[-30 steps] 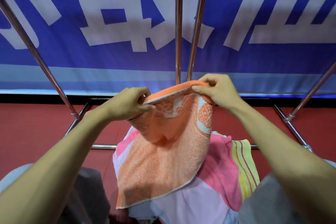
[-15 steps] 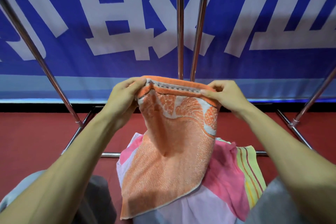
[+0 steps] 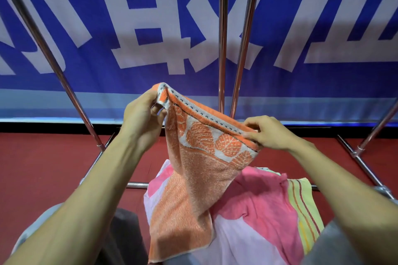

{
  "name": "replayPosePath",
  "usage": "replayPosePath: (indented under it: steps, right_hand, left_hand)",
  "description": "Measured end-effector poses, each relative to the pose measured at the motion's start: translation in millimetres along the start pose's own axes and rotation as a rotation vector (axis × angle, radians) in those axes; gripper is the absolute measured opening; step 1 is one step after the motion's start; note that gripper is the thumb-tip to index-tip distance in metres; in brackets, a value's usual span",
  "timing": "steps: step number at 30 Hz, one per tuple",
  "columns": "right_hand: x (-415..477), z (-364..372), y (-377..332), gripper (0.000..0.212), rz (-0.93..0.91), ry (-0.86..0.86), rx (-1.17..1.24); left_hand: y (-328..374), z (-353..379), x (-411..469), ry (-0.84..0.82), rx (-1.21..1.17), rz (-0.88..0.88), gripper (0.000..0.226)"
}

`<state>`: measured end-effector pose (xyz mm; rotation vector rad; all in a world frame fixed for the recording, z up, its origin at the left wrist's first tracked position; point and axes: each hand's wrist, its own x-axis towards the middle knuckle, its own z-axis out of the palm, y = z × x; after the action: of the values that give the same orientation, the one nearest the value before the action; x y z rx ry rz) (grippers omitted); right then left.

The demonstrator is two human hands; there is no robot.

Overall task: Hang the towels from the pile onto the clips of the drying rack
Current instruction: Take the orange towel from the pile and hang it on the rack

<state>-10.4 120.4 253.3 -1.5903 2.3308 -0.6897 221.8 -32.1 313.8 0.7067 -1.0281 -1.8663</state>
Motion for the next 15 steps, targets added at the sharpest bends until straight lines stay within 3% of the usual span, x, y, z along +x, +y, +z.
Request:
replayPosePath:
  steps: [3, 6, 8, 11, 15]
  right_hand:
    - [0, 4, 2, 0.004, 0.079, -0.052, -0.081]
    - [-1, 2, 1, 0.013, 0.267, -0.094, 0.070]
    - [-4, -5, -8, 0.017, 0.356, -0.124, 0.348]
    - [-9, -13, -28, 0.009, 0.344, -0.033, 0.888]
    - [-9, -14, -37, 0.008, 0.342, 0.140, 1.255]
  left_hand:
    - [-3, -6, 5, 0.048, 0.001, -0.001, 0.009]
    - [-5, -13, 12, 0.141, -0.027, -0.029, 0.008]
    - [-9, -13, 15, 0.150, 0.031, -0.046, 0.004]
    - [-25, 1, 6, 0.004, 0.140, -0.082, 0.007]
    - [-44, 27, -14, -0.194, 0.197, -0.181, 0.017]
